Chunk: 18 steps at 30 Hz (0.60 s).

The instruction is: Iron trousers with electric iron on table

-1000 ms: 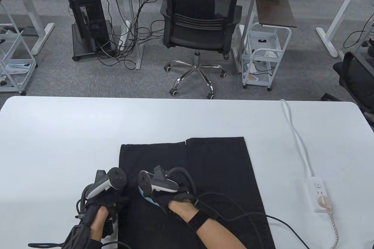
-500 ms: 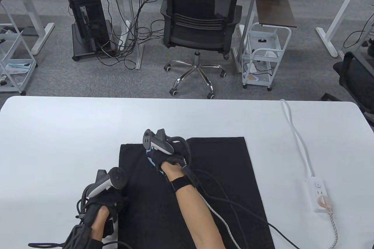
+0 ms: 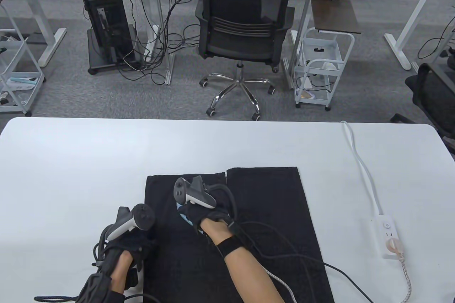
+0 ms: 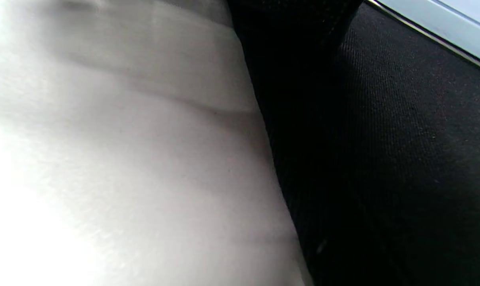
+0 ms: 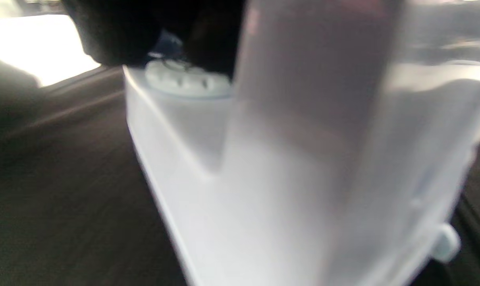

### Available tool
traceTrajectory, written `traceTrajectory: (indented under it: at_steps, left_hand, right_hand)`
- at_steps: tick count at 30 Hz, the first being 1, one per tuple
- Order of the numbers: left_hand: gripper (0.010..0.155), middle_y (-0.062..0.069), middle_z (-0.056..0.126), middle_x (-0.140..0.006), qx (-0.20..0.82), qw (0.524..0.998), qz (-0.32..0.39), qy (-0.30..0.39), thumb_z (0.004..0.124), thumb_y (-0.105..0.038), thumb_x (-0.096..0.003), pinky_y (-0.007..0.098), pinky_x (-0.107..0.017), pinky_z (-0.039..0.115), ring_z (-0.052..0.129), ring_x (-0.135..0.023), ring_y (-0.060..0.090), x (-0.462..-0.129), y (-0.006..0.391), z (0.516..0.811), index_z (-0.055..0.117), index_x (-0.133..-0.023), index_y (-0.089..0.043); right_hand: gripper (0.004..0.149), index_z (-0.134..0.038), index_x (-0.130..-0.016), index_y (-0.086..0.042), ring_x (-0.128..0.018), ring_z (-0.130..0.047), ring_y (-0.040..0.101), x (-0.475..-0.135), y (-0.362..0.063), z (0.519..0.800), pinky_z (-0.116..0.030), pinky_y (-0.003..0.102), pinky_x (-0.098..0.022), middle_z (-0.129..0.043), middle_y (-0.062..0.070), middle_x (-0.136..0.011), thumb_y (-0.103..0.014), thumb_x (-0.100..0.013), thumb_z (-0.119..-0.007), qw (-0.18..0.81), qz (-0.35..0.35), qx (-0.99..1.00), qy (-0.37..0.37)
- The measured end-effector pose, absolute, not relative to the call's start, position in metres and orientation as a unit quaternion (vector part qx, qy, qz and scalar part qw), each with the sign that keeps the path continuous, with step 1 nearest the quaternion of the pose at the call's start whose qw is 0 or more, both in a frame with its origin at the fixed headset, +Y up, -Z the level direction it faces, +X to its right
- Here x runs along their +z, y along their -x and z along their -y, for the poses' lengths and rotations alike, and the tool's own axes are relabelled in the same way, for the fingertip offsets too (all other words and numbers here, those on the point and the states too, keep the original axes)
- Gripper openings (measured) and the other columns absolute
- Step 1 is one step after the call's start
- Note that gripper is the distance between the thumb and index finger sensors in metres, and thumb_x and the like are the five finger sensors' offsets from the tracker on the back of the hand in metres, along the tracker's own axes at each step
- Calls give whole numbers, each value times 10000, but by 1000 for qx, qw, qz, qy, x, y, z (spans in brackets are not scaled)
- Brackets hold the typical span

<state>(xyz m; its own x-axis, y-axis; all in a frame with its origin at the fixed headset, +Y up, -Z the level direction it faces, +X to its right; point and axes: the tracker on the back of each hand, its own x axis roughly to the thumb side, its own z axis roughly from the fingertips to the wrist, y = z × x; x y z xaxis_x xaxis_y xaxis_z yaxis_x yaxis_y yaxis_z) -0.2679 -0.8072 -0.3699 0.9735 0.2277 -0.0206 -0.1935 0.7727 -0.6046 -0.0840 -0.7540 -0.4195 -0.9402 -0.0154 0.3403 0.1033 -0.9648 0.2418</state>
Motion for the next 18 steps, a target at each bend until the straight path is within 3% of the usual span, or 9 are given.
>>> traceTrajectory:
  at_steps: [11,18]
  left_hand:
    - [874,246,-77,-1128,131,935,31,330,690,-388,-577,788,-658,165,-48,-993,573,-368,271,810,75,-1143,-134]
    - [862,244,-76,-1128,130,935,30,328,686,-373,-581,787,-659,163,-49,-993,571,-368,272,809,77,-1143,-135]
  right_hand:
    - [559,-671,-799,-65,-244,-956,56,-296,59,757,-902,375,-271,-885,-84,-430,-530,-499,-748,54,143,-939,308]
    - [560,-675,-802,-70,-251,-956,61,-293,55,757,-898,378,-277,-887,-82,-433,-534,-498,-750,54,144,-933,324]
